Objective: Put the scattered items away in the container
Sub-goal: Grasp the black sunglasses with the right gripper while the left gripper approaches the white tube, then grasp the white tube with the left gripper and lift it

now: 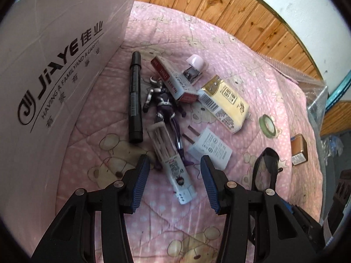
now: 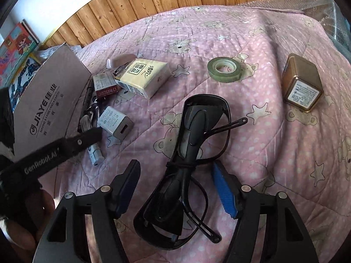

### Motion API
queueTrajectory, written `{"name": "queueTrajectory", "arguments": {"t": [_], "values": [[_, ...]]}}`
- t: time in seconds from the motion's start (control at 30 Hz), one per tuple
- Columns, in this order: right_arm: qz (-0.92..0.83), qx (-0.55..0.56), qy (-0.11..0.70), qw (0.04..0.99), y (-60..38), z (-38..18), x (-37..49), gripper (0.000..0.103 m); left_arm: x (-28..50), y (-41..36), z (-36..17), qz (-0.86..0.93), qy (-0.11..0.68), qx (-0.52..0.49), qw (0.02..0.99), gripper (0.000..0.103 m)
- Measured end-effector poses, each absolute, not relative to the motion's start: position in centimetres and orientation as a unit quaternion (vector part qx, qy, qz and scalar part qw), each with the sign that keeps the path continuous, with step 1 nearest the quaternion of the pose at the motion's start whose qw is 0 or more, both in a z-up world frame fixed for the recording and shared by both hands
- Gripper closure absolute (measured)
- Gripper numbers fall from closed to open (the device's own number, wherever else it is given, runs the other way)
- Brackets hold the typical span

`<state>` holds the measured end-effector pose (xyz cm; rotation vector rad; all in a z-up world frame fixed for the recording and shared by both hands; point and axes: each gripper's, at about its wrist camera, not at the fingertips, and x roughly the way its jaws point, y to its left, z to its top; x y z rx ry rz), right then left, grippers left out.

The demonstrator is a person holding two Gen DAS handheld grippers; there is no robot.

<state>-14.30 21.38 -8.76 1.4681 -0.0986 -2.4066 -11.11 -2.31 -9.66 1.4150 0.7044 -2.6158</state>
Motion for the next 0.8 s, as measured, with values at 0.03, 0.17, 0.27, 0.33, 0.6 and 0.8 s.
{"name": "queueTrajectory", "arguments": {"t": [0.03,0.17,0.27,0.33,0.6,0.8], "values": [[-0.843,0.513,-0.029,0.16,21.3,-8.8,-14.4,0.036,-11.0,-2.3,-9.7,-0.859,0.226,0.457,0.042,0.057],[-0.847,0.512,-0.014,0.142,21.8,-8.7,-14.4,0.063,-10.5,-2.5,-9.8,-0.867,0.219,0.447,0.034,0.066],[-0.84,0.52,-0.048,0.144,22.7,-8.7,-14.9,0.069,-9.9,-3.2,-9.6,-0.863,0.244,0.442,0.017,0.067],[-0.837,0.523,-0.064,0.145,23.1,-8.6,-14.9,0.07,-9.5,-3.1,-9.3,-0.865,0.242,0.44,0.012,0.067],[-0.835,0.518,-0.107,0.154,23.8,-8.0,-15.1,0.086,-7.5,-2.3,-6.3,-0.887,0.196,0.418,0.008,0.067],[-0.827,0.529,-0.118,0.153,23.9,-8.3,-15.2,0.085,-6.5,-2.4,-6.4,-0.888,0.173,0.425,0.015,0.067]]}}
